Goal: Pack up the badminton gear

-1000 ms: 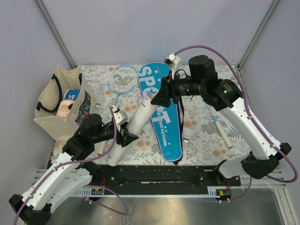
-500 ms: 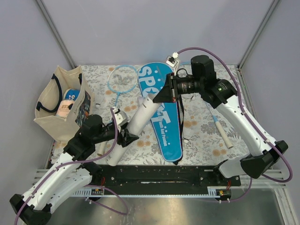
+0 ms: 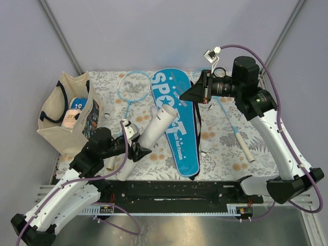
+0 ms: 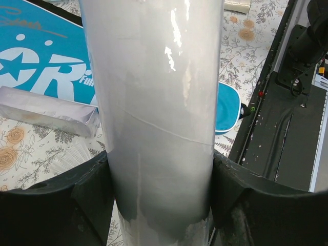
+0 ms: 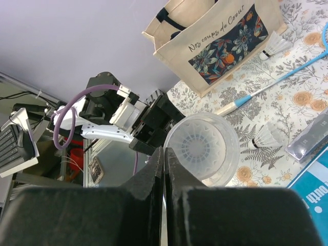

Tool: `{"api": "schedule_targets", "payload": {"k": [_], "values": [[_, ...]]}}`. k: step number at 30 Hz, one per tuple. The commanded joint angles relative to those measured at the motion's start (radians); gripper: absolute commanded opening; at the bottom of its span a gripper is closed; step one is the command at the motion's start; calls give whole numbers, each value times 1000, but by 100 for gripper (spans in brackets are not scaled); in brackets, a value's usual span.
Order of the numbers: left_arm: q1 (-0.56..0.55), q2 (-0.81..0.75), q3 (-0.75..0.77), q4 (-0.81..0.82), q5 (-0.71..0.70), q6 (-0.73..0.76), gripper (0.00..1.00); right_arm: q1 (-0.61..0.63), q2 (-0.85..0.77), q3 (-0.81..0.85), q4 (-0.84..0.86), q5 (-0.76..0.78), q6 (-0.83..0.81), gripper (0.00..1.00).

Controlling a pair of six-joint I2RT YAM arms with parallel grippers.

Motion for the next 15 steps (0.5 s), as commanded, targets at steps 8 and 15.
{"api": "schedule_targets", "payload": {"k": [8, 15], "values": [[-2, -40, 41, 72, -200, 13, 43, -61, -124, -212, -3, 362, -5, 7], [-1, -89, 59, 58, -494, -7, 43, -70, -201, -487, -69, 855, -45, 10]]}}
